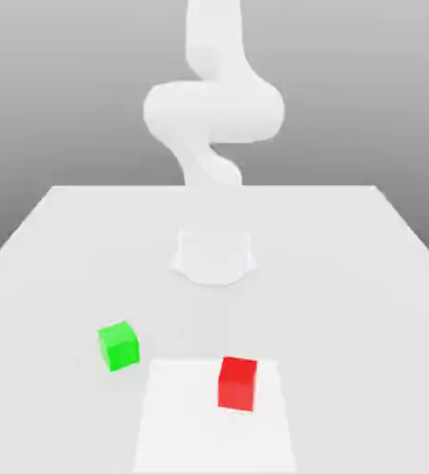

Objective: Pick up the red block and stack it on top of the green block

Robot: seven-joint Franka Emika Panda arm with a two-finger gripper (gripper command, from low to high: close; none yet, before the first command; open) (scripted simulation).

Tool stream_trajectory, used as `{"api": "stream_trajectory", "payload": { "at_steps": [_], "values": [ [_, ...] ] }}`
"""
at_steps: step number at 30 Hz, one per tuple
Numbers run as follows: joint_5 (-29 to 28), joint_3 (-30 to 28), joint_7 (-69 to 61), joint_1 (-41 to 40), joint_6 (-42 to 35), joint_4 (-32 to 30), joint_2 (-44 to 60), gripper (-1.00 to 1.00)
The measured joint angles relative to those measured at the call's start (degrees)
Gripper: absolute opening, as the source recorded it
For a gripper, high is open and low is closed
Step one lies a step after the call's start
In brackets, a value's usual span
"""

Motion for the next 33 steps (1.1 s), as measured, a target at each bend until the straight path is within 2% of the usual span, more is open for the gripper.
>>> {"api": "stream_trajectory", "payload": {
  "at_steps": [12, 18, 21, 25, 26, 33],
  "values": [
    [-3.2, 5.8, 10.7, -3.5, 15.7, -15.7, 26.2, 0.0],
    [-0.6, 6.7, 12.9, -2.7, 23.5, -23.5, 38.5, 0.0],
    [-0.8, 6.5, 14.0, -2.5, 28.1, -24.4, 44.5, 0.0],
    [-4.6, 3.8, 16.9, -0.7, 35.0, -23.4, 52.6, 0.0],
    [-5.3, 2.8, 17.4, 0.1, 36.4, -23.2, 54.4, -1.0],
    [-5.6, 2.7, 17.6, 0.2, 36.7, -23.2, 54.7, -1.0]
  ]
}}
